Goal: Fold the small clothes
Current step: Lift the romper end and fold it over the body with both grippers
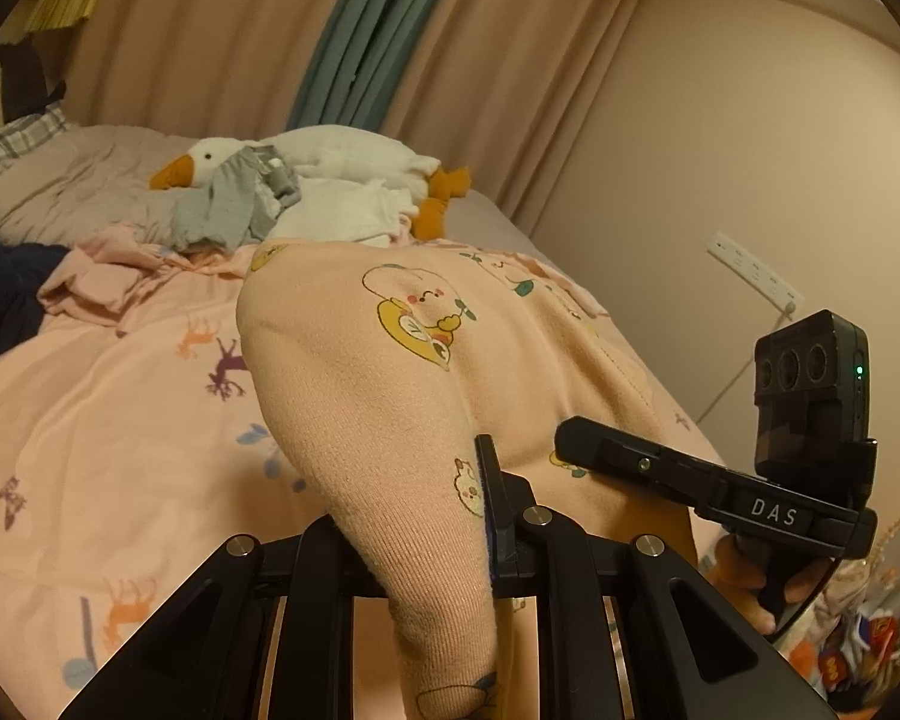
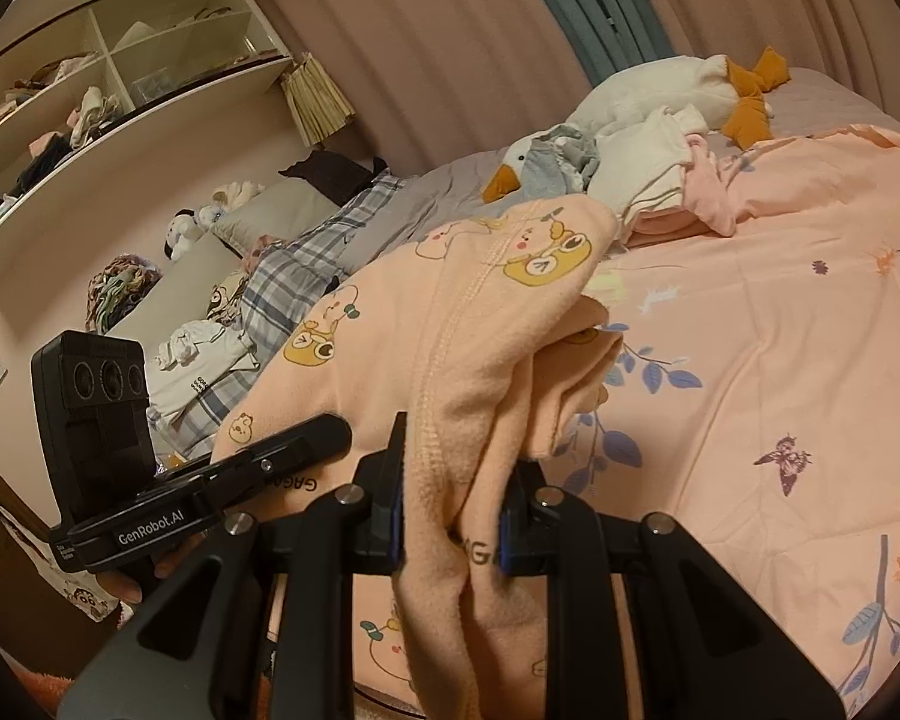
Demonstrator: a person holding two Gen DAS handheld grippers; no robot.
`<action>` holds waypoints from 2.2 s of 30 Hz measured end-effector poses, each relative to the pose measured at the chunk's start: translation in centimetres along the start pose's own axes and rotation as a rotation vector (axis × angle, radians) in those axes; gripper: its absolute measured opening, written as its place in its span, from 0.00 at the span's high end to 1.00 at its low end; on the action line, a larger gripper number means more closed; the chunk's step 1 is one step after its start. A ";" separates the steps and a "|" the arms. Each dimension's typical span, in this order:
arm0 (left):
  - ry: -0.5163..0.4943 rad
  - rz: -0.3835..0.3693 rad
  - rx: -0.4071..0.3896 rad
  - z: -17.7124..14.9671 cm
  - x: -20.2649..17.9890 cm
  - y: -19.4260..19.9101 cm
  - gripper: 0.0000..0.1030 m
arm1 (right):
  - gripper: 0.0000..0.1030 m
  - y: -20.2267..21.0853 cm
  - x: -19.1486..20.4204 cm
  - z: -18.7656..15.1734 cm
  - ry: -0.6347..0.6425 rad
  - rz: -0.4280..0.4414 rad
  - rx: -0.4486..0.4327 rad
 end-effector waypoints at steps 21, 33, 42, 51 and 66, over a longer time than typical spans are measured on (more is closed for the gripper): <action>0.020 0.040 0.020 0.3 1.6 -0.4 0.85 | 0.78 -1.7 0.6 0.8 0.013 0.000 0.021; 0.026 0.042 0.064 1.3 3.4 -3.2 0.85 | 0.78 -4.3 -1.2 1.9 -0.020 -0.021 0.053; 0.056 0.037 0.112 1.0 5.4 -6.2 0.85 | 0.78 -7.1 -3.3 2.2 -0.053 -0.038 0.095; 0.103 0.036 0.162 -0.2 8.1 -9.3 0.85 | 0.78 -11.0 -5.8 1.5 -0.080 -0.045 0.162; 0.257 -0.003 0.348 -7.0 13.1 -15.0 0.84 | 0.77 -19.9 -10.8 -4.2 -0.194 -0.055 0.400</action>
Point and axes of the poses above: each gripper's, at about its wrist camera, not at the fingertips, and y roughly against the way its jaws point, x to its left, z to its top, the point moved 5 cm from there along -y, roughly the way its jaws point, and after that the axes turned 12 degrees about x, right-handed, at the moved point
